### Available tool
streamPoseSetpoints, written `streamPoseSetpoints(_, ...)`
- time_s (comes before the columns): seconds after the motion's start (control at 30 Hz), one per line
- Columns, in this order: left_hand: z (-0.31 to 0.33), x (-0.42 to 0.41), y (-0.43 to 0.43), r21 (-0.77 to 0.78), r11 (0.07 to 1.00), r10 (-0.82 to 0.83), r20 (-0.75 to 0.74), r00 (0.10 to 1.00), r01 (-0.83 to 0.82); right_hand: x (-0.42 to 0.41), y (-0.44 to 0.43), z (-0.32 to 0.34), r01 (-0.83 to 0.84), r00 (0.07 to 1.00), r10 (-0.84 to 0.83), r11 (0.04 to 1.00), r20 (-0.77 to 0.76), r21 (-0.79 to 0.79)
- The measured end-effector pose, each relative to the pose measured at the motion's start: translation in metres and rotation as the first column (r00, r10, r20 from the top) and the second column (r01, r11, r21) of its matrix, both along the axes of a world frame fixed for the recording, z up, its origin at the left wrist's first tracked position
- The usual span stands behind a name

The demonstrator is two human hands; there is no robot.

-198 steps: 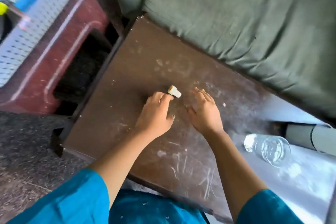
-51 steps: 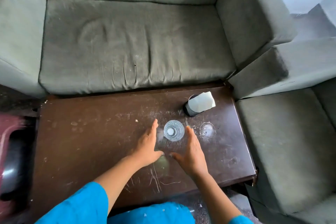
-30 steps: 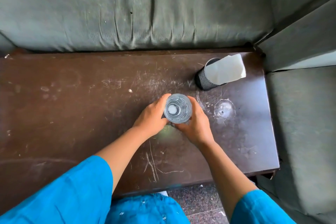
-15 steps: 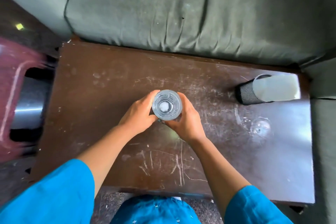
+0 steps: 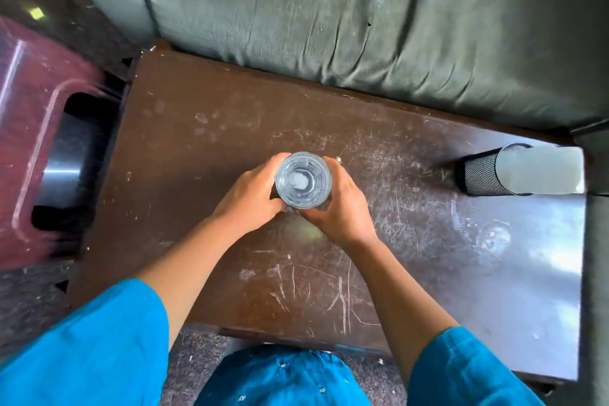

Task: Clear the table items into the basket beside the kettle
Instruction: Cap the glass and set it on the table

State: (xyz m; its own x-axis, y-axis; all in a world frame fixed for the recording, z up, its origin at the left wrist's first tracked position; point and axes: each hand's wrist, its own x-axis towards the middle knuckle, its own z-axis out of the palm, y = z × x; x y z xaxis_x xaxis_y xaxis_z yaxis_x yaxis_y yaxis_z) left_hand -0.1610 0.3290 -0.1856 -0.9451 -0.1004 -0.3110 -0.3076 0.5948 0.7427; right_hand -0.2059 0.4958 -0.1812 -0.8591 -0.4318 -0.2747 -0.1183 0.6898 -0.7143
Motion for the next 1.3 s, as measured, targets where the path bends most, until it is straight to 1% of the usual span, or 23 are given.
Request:
streamPoseSetpoints(0.1, 0.003, -0.001, -0.001, -0.008, 0.999, -0.037, 0.013, 0.999, 0.037, 0.003, 0.0, -0.002, 0.012, 1.0, -0.012, 1.0, 0.006, 0.014)
streamPoseSetpoints(0.2, 0.009, 0.0, 0.001, -0.054, 0.992, -0.115, 0.045, 0.992, 0.117, 0.004, 0.007, -0.003, -0.011, 0.999, 0.009, 0.999, 0.051, 0.049)
streamPoseSetpoints(0.27, 0.017, -0.002, 0.007, -0.099, 0.984, -0.148, -0.011, 0.989, 0.147, 0.002, 0.017, -0.002, -0.002, 0.998, -0.001, 0.998, 0.06, 0.056)
streamPoseSetpoints(0.37, 0.032, -0.014, 0.027, -0.201, 0.957, -0.236, -0.133, 0.963, 0.207, -0.001, 0.04, 0.004, 0.111, 0.991, -0.115, 0.993, 0.07, 0.049)
streamPoseSetpoints(0.43, 0.036, -0.025, 0.047, -0.226, 0.941, -0.289, -0.148, 0.946, 0.252, -0.004, 0.059, 0.006, 0.189, 0.979, -0.193, 0.98, 0.071, 0.057)
streamPoseSetpoints(0.57, 0.034, -0.049, 0.1, -0.104, 0.934, -0.351, -0.091, 0.932, 0.341, -0.012, 0.106, 0.012, 0.38, 0.923, -0.383, 0.921, 0.033, 0.083)
streamPoseSetpoints(0.77, 0.019, -0.082, 0.174, -0.023, 0.899, -0.438, -0.028, 0.898, 0.438, -0.023, 0.175, 0.008, 0.562, 0.824, -0.566, 0.815, -0.014, 0.139)
streamPoseSetpoints(0.83, 0.014, -0.093, 0.198, 0.001, 0.883, -0.47, -0.016, 0.883, 0.47, -0.027, 0.193, 0.002, 0.65, 0.757, -0.653, 0.746, -0.037, 0.143)
streamPoseSetpoints(0.93, 0.009, -0.109, 0.225, 0.002, 0.882, -0.47, -0.004, 0.882, 0.47, -0.035, 0.21, -0.006, 0.772, 0.634, -0.772, 0.628, -0.04, 0.098)
streamPoseSetpoints(1.0, 0.004, -0.122, 0.24, -0.006, 0.883, -0.47, 0.003, 0.883, 0.47, -0.045, 0.22, -0.013, 0.803, 0.592, -0.806, 0.592, 0.011, 0.072)
streamPoseSetpoints(1.07, 0.0, -0.133, 0.251, -0.026, 0.876, -0.482, 0.015, 0.876, 0.482, -0.056, 0.228, -0.02, 0.804, 0.591, -0.804, 0.594, 0.058, 0.029)
streamPoseSetpoints(1.13, -0.004, -0.143, 0.257, -0.03, 0.886, -0.461, 0.035, 0.887, 0.462, -0.068, 0.232, -0.024, 0.802, 0.597, -0.794, 0.594, 0.109, -0.066)
streamPoseSetpoints(1.2, -0.007, -0.153, 0.263, -0.001, 0.901, -0.433, 0.051, 0.9, 0.433, -0.078, 0.235, -0.027, 0.808, 0.589, -0.79, 0.575, 0.169, -0.128)
streamPoseSetpoints(1.3, -0.01, -0.161, 0.268, 0.073, 0.899, -0.436, 0.042, 0.899, 0.433, -0.084, 0.238, -0.031, 0.816, 0.578, -0.787, 0.555, 0.217, -0.164)
